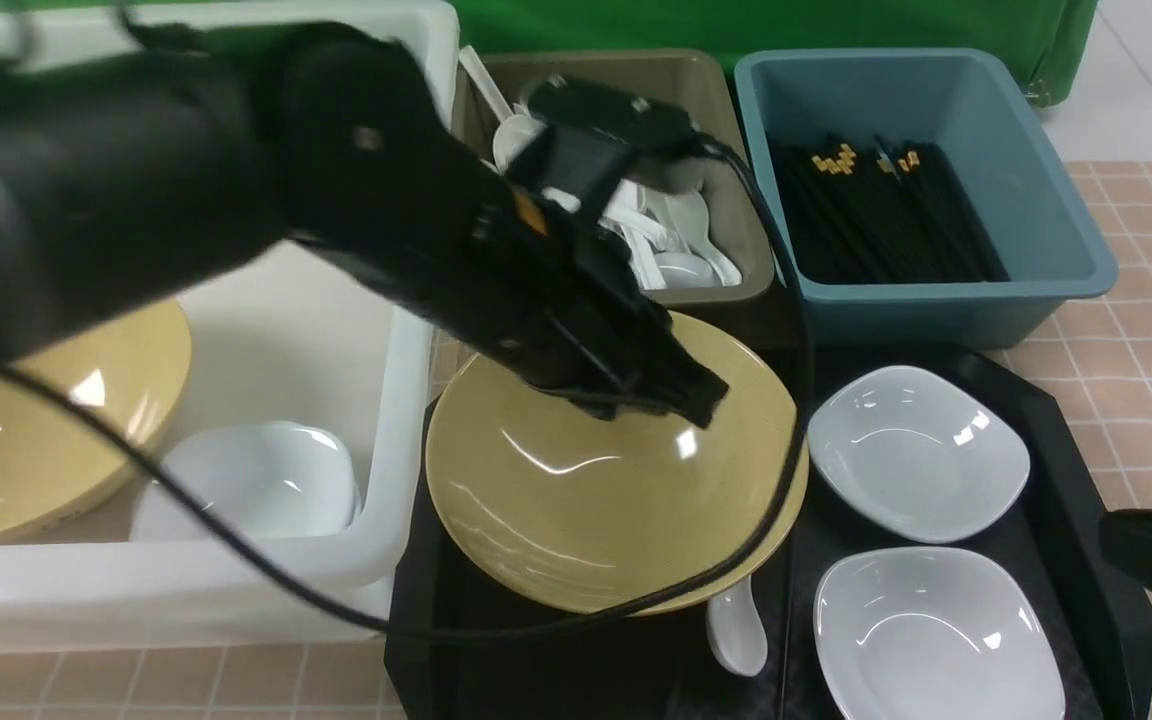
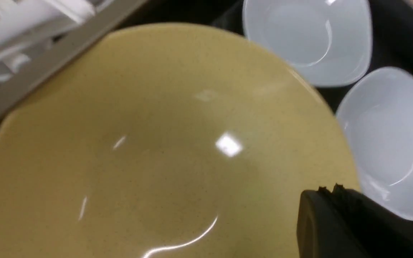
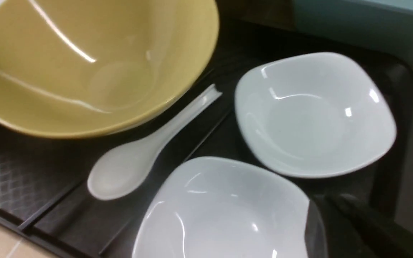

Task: On brown table put chopsticks spoon bowls plates into blue grey white boxes.
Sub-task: 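Grasp the large bowl on the tray by its rim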

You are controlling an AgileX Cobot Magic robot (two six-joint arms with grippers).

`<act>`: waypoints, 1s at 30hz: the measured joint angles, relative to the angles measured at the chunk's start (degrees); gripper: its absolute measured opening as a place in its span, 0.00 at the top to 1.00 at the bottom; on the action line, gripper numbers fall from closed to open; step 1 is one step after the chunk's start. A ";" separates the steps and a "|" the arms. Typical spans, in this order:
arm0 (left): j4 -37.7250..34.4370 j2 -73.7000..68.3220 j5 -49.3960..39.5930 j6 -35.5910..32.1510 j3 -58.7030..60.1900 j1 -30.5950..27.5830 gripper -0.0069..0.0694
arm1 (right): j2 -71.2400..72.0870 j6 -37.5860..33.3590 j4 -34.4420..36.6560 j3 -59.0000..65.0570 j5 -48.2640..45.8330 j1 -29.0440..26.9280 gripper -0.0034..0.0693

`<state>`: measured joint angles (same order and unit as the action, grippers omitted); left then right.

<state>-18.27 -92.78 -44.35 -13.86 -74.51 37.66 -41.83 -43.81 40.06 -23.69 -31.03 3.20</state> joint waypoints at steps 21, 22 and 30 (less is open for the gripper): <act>-14.05 -15.72 -5.72 -4.52 -3.40 6.39 0.90 | -0.07 -0.02 0.81 0.12 0.24 0.39 0.89; -15.09 -15.72 -6.91 -5.58 -3.73 6.97 0.90 | -0.07 -0.02 0.81 0.12 0.24 0.43 0.89; -8.61 -11.21 -14.39 -3.46 -10.27 6.37 0.89 | -0.07 -0.02 0.81 0.22 -1.56 0.43 0.89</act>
<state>-26.88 -103.99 -58.74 -17.33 -84.78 44.03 -41.90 -43.83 40.86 -23.47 -32.58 3.63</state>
